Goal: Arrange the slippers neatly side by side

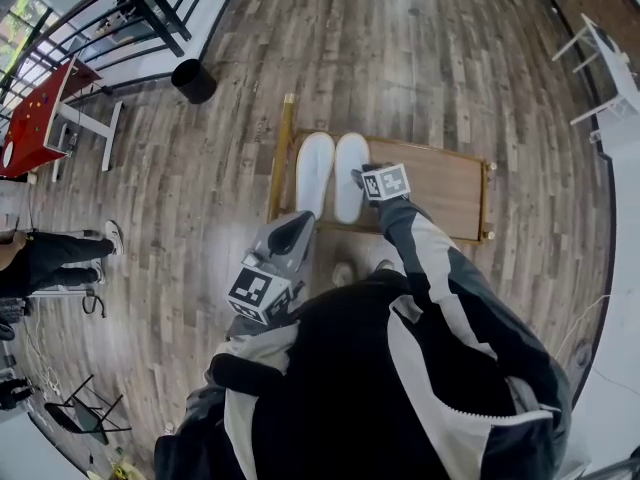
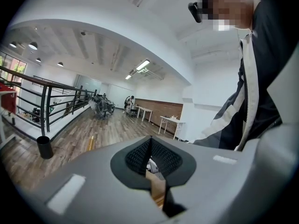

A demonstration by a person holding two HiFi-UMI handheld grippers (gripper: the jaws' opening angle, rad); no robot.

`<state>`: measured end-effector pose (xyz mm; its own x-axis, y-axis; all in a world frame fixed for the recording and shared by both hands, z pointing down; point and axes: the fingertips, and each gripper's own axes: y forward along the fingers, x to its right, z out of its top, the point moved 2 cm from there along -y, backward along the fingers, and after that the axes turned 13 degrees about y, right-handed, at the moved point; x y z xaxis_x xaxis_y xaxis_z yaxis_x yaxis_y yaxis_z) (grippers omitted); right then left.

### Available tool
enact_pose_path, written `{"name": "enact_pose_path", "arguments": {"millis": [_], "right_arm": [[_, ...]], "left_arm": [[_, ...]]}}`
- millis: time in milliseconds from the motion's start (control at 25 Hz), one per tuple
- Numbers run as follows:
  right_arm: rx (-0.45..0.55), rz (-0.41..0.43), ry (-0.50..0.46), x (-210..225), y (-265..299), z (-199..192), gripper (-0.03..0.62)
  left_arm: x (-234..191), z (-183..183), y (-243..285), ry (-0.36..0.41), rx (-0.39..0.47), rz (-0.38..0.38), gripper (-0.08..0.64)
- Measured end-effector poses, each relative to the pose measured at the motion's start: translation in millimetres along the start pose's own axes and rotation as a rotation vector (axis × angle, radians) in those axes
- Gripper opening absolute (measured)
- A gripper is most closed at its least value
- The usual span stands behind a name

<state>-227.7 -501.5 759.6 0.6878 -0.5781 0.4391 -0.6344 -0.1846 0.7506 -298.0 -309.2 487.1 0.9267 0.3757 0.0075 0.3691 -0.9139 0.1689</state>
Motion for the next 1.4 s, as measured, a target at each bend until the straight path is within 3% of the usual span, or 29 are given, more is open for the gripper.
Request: {"name": "enact_pose_path", "arguments": {"millis": [120,240,400,640,760,1000,1400], "right_arm": [[0.059,0.065,0.007,-9,-20,11,0.083],[0.189,0.158,-0.031,-33,-60,31,0.006],[0.393,0.25,-0.116,-78,-140,59,0.005],[0.645,0.239,-0.252,-105,-271,61,0.003],[0.729,0.211,-0.267,-105,-320,48,0.003],[0.78,0.154,-0.201,-73,-366,15,0.003],[0.774,0.125,-0.245,-34,-387,8,0.002]], "left_arm": [[3,3,14,-0.009,0.015,-0.027,0.012],[11,8,30,-0.028,0.028,-0.062,0.012],[12,23,48,-0.023,0.052,-0.096,0.012],[42,53,93,0.019,0.1,-0.224,0.012],[65,65,110,0.046,0.123,-0.281,0.012],[106,71,131,0.076,0.135,-0.358,0.012],[152,76,160,0.095,0.125,-0.371,0.012]]}}
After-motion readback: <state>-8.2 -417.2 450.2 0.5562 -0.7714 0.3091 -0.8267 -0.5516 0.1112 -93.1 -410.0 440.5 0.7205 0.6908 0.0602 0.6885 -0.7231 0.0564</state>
